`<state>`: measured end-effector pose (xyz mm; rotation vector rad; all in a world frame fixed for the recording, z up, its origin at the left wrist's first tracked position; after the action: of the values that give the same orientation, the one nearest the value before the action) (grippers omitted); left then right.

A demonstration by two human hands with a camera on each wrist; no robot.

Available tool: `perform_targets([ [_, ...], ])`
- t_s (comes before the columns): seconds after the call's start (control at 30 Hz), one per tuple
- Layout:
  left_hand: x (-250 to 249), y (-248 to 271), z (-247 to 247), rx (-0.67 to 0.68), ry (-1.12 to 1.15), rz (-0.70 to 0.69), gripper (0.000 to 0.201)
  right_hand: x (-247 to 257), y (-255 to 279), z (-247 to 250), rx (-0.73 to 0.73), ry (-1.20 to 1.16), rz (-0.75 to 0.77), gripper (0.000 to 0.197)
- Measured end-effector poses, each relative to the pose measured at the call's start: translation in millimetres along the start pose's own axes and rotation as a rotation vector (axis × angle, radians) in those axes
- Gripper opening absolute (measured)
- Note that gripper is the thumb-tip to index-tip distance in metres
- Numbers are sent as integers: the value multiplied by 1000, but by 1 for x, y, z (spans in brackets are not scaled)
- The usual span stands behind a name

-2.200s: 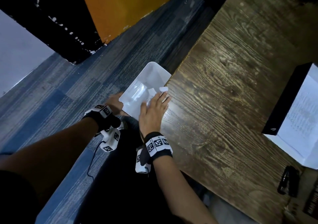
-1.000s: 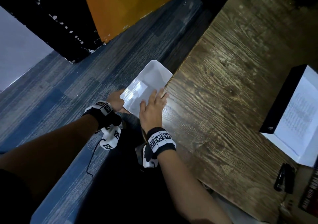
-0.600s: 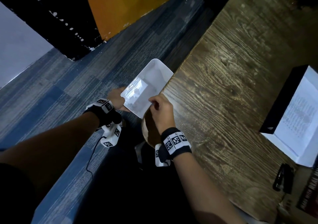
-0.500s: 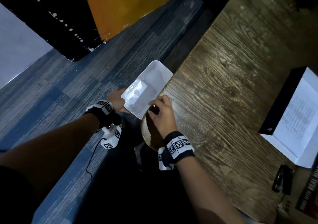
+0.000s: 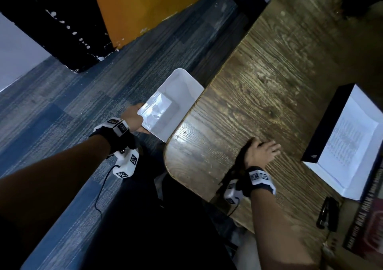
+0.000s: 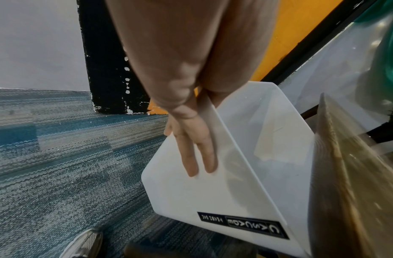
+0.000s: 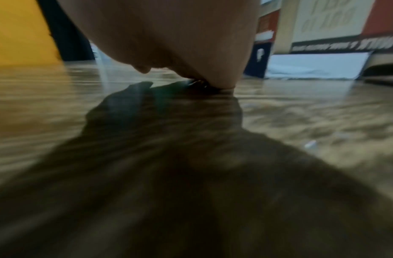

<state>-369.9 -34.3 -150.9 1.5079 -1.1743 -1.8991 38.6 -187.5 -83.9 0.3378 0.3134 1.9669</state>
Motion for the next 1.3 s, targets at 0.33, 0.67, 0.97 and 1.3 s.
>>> perform_targets([
  [0.33,-2,2,8,14,-13,9,57,182,142,-80,195,-59,629,68],
  [0.67,-21,15,11,-77,-277,-70,32,257,205,-106,338,24,898,33],
  [0.97,-18,21,19,-56,-100,-50,35,244,166,-80,629,-497,751,11],
  [1.3,-11,22,29,0,-33,-43,55,74,155,-107,1494,303,276,85],
])
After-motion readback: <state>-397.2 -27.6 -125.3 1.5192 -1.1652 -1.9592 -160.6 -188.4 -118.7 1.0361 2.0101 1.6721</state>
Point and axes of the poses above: each hand's wrist, its own y-axis away from the middle knuckle, its own z-axis out of the back of the hand, x = y × z, the point moved 9 cm from there along -y, towards the middle knuckle, and after that the axes turned 5 degrees about y, right-handed, at the moved point
